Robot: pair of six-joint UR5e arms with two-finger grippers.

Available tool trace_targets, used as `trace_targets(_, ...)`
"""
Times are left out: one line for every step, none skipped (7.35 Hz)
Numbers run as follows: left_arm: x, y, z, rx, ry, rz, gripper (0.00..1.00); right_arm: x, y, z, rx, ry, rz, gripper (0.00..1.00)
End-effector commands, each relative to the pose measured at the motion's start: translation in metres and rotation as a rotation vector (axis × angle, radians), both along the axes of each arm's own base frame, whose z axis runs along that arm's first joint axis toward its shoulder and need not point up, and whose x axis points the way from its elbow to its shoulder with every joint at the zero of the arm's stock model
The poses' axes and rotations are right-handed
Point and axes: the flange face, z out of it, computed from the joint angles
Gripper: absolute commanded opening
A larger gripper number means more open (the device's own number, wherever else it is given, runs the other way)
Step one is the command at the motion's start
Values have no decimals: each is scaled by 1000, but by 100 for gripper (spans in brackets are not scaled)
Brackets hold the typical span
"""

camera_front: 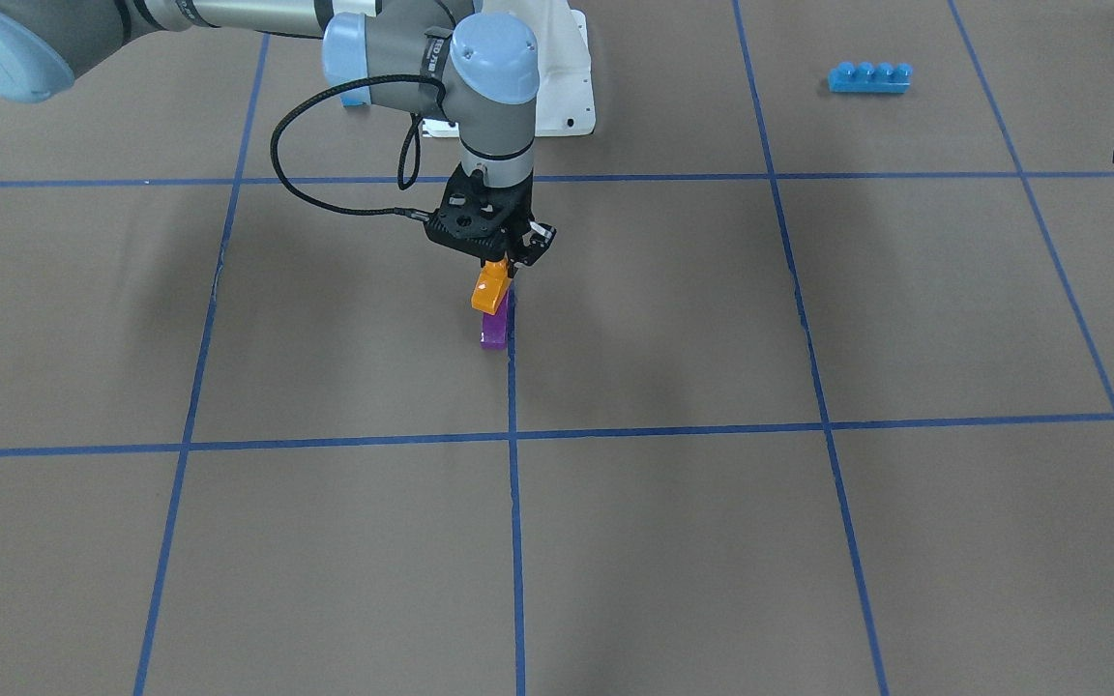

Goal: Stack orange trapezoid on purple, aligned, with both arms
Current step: 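Align and lower the orange block onto the purple block, then open the right gripper and raise it away from the stack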

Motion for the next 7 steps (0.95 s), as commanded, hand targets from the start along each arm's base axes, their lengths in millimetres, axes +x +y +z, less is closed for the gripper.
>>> trace_targets(0,0,1,-3,1,-1,100,1,-1,-1,10,1,1,100)
trace_targets(0,1,0,-2,3,1,100,4,-3,-2,10,-2,5,100)
trace_targets(0,1,0,-2,3,1,100,13,-12,-7,12,-13,10,100)
trace_targets(0,1,2,-6,4,-2,100,25,-24,-11,22,-18,17,100)
trace_targets(-2,8,14,-33,-3,-2,100,44,-40,-14,41,-32,-5,100)
trace_targets(-5,12,35,-73,-9,-6,100,72,-64,-7,33,-49,-38,100)
trace_targets(-30,8,62,-126,-6,-65,100,104,-79,6,36,-61,-69,100)
